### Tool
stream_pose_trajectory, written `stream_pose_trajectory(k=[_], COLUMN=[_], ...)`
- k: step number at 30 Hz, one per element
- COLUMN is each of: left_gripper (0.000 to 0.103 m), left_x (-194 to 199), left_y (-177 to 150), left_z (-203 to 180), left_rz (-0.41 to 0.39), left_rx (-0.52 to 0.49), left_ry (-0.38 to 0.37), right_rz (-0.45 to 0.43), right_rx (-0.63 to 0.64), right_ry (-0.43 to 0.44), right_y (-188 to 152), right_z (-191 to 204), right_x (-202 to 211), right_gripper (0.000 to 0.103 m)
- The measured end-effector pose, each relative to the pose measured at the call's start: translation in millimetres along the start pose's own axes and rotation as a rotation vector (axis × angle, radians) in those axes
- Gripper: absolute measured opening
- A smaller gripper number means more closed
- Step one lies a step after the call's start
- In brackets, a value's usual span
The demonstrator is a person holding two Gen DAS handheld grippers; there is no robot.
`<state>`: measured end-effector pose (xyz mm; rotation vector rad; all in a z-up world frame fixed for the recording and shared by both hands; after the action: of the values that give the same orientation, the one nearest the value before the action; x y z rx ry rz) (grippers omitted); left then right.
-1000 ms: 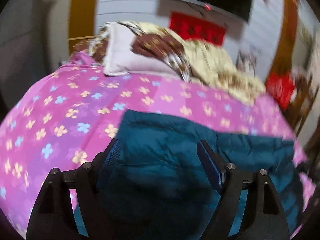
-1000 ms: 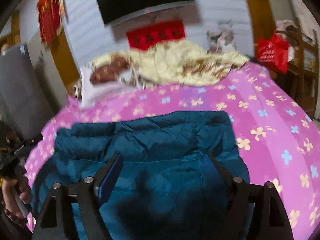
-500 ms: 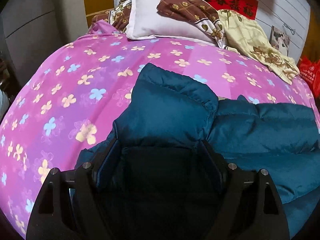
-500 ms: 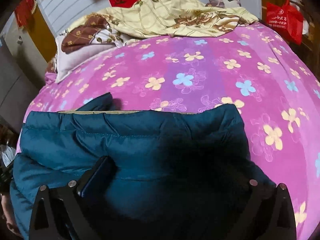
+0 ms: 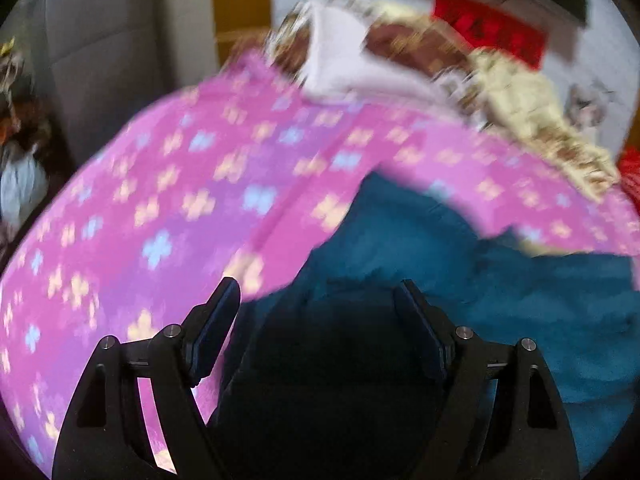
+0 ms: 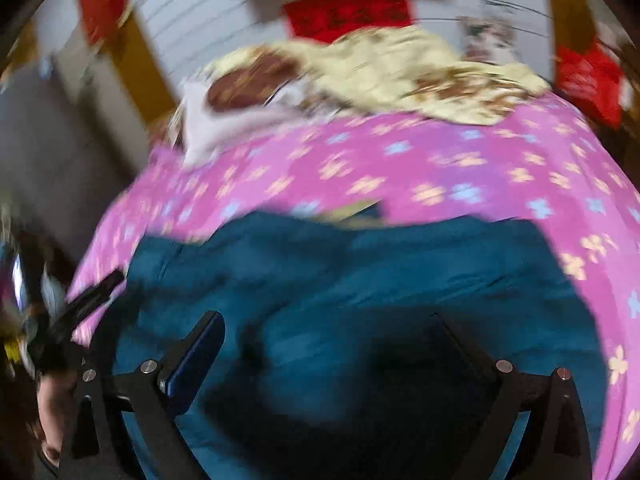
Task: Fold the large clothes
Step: 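Press and smooth the folded teal jacket flat with both tools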
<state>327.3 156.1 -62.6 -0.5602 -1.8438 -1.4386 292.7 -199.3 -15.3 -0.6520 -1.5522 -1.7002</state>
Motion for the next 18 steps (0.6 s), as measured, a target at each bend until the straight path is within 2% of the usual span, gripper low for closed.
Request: stream_pose_trajectory(k=[1, 3, 6, 8, 10, 13, 15, 17, 18], left_gripper=[0.081, 0.081, 0.081, 0.08, 0.08, 0.08, 0.08, 0.08, 0.081], left_x=[-7.8, -9.9, -7.9, 5.8, 21.5, 48.0, 59.0, 69.0, 72.4], left_y=[-3.5, -3.7, -4.9, -0.5, 4.4, 7.0, -3.6, -27.5, -35.0], left_z=[4.5, 10.0, 12.0, 9.0, -1.8, -31.0, -55.8, -84.9, -91.1], left_rz=[0.035, 0.043, 0.045, 0.001, -0.037, -0.078, -0.059, -0.014, -0.014], left_rx=[0.032, 0.07, 0.095, 0.092, 0.07, -0.004, -0.073, -0.165, -0.192], left_ry=[-0.023, -0.046, -0.043, -0.025, -0.05, -0.141, -0.216, -0.304, -0.311], right_rz=[0.018, 0.041, 0.049, 0.037, 0.01, -0.048, -0.102, -0.122, -0.123], right_rx=[0.043, 0.115, 0.075, 0.055, 0.043, 0.023, 0.01, -0.013, -0.027], right_ry=[-0.027, -0.088, -0.03, 0.001, 0.02, 0.026, -0.016, -0.024, -0.022], right_y=[-5.0, -14.4, -21.1, -21.1, -18.5, -12.5, -10.0, -14.9, -20.1], right_z=[9.4, 17.9, 9.7, 5.9, 5.6, -2.4, -17.8, -35.5, -44.4], right_x=[-7.2, -26.1, -41.7, -42.7, -35.7, -8.3, 21.9, 44.6, 52.5], right_gripper=[0.101, 0.103, 0.103, 0.103, 0.103, 0.103, 0.103, 0.103, 0.103])
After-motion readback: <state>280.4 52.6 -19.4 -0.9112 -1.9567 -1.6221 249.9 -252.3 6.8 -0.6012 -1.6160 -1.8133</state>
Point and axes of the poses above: each gripper's, at about its wrist camera, not at the fingertips, and x roughly against the way its jaws point, z to its left, y to its top, the point moved 7 cm from there along -x, roughly the way its jaws point, and after that the axes turned 7 degrees about -y, right-handed, at the moved point
